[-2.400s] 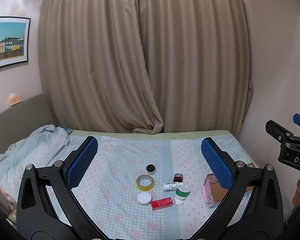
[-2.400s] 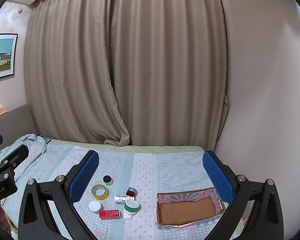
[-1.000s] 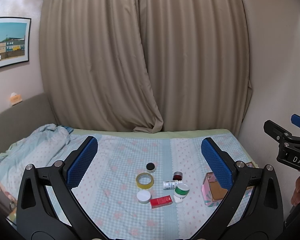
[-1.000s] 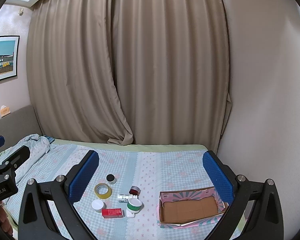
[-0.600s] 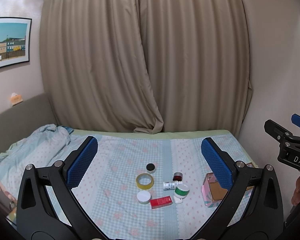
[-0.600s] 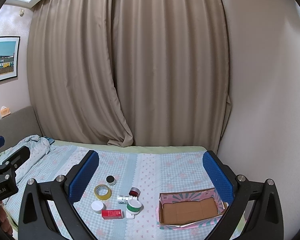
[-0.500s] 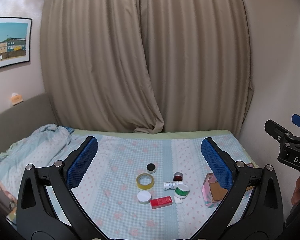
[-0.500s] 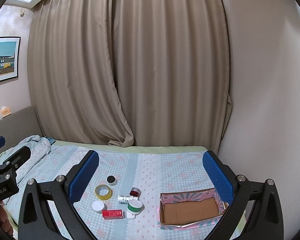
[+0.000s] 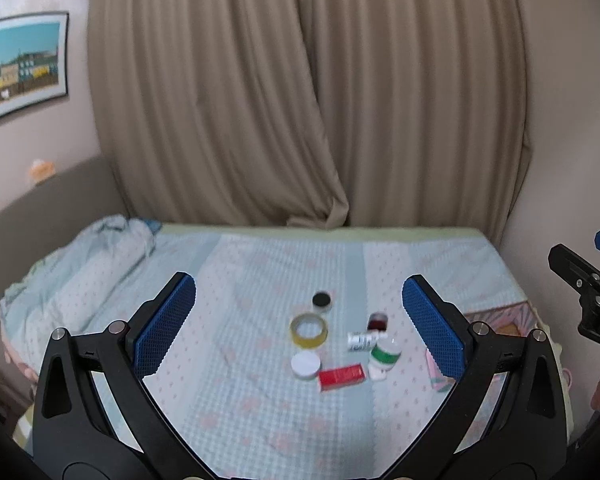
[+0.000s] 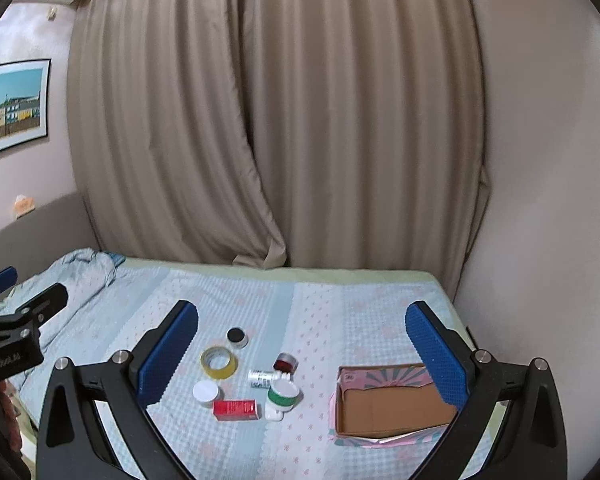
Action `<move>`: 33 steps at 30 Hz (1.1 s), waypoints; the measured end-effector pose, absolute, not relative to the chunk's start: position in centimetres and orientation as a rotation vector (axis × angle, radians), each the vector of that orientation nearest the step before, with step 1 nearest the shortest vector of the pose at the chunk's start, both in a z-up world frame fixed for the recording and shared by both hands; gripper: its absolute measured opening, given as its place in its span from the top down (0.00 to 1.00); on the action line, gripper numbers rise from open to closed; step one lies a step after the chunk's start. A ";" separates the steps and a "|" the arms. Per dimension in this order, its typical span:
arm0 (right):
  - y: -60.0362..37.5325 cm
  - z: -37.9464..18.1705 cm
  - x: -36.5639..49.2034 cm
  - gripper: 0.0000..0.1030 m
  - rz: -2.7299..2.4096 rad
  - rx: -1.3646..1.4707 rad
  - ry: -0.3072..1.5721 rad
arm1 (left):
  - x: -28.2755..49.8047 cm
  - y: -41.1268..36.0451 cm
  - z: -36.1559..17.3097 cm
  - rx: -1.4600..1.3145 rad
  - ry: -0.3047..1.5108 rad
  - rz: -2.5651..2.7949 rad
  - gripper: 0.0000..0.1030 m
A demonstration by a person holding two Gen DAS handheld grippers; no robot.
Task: Organize rigid objects
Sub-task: 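Grasp the yellow tape roll with the left tool while the right tool grasps the green-banded white jar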
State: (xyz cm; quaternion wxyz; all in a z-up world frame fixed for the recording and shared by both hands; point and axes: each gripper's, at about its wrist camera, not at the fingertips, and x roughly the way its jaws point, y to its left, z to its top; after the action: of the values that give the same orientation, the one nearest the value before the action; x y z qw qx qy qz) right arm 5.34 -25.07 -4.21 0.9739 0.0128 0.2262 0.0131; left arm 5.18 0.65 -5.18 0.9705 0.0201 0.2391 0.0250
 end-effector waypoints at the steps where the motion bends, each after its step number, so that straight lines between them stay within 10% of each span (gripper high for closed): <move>1: -24.8 -4.8 5.8 0.00 0.031 0.026 0.469 | 5.8 1.0 -5.8 0.036 0.505 0.044 0.00; 33: -20.1 -37.8 27.9 0.00 -0.136 0.315 1.151 | 37.9 4.9 -43.5 0.167 1.099 -0.213 0.00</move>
State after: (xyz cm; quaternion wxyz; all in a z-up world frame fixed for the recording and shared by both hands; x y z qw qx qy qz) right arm 27.91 -20.12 -37.80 0.8251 0.1481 0.5415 -0.0642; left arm 37.86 4.88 -43.53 0.8442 0.0790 0.5206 -0.1008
